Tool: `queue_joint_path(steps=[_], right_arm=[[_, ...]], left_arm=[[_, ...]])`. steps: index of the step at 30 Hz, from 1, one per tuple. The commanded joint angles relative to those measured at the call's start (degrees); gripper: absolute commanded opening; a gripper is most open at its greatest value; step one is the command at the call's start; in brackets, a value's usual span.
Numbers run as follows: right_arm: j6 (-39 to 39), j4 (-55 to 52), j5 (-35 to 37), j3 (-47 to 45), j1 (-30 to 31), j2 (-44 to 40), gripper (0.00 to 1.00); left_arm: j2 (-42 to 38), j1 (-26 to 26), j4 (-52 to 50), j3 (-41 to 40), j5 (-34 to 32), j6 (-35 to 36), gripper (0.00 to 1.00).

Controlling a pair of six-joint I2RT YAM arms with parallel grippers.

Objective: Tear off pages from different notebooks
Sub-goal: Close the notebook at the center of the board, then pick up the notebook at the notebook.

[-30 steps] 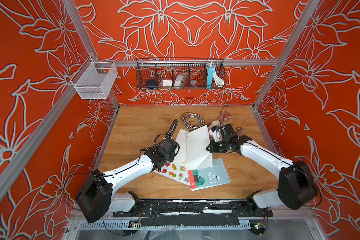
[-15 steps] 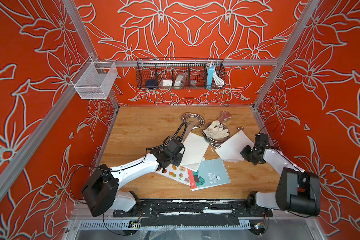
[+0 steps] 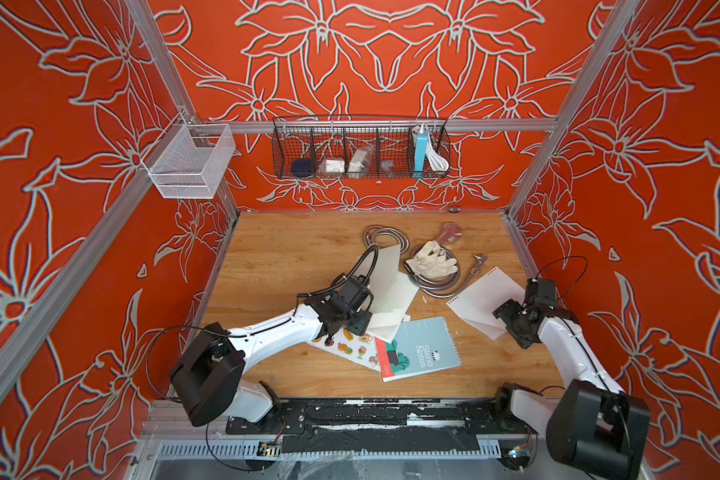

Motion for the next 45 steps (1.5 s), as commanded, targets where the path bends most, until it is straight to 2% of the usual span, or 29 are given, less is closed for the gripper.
queue_joint_path(steps=[1, 3, 5, 8, 11, 16, 19, 23, 28, 38, 41, 45], right_arm=[[0.7, -5.3, 3.9, 3.8, 2.6, -3.4, 0.79], [0.9, -6.8, 4.4, 5.3, 4.0, -4.2, 0.79], [1.1, -7.4, 4.6, 6.7, 5.7, -4.4, 0.8], [0.8, -6.3, 3.7, 8.0, 9.0, -4.3, 0.8], [-0.6, -0.9, -3.0, 8.4, 12.1, -2.8, 0.79], [-3.1, 6.2, -17.4, 10.6, 18.7, 6.8, 0.78], [-5.0, 8.5, -23.3, 12.3, 23.2, 13.1, 0.77], [-6.7, 10.5, -27.7, 14.7, 29.0, 19.6, 0.77], [-7.2, 12.4, -28.9, 17.8, 35.1, 28.0, 0.78], [-2.8, 20.2, -33.0, 20.0, 37.8, 41.3, 0.77], [0.8, 26.5, -35.7, 19.4, 37.9, 43.1, 0.76], [3.2, 31.0, -37.2, 21.3, 38.7, 45.4, 0.74]], left_arm=[[-1.7, -0.7, -3.1, 1.1, 4.0, 1.9, 0.91], [-3.5, -0.9, -3.5, 0.9, 6.3, 2.3, 0.97], [-5.3, -1.0, -3.9, 0.7, 6.7, 2.0, 0.98], [-7.4, -0.4, -3.4, -0.1, 2.6, 0.6, 0.98], [-6.1, 3.1, -2.1, 0.2, 3.3, -1.0, 0.98], [3.6, 9.4, -0.8, 5.6, 8.3, -2.7, 0.98], [10.5, 12.2, -0.3, 9.9, 11.1, -2.4, 0.99], [16.8, 14.7, -0.7, 14.2, 14.6, -2.3, 0.98], [21.2, 15.5, -2.5, 16.2, 13.6, -1.8, 0.98], [22.1, 15.5, -1.3, 14.1, 19.5, -2.9, 0.98], [22.3, 15.5, -1.2, 13.2, 21.7, -3.4, 0.95], [22.9, 15.6, -1.7, 12.0, 23.4, -3.7, 0.85]])
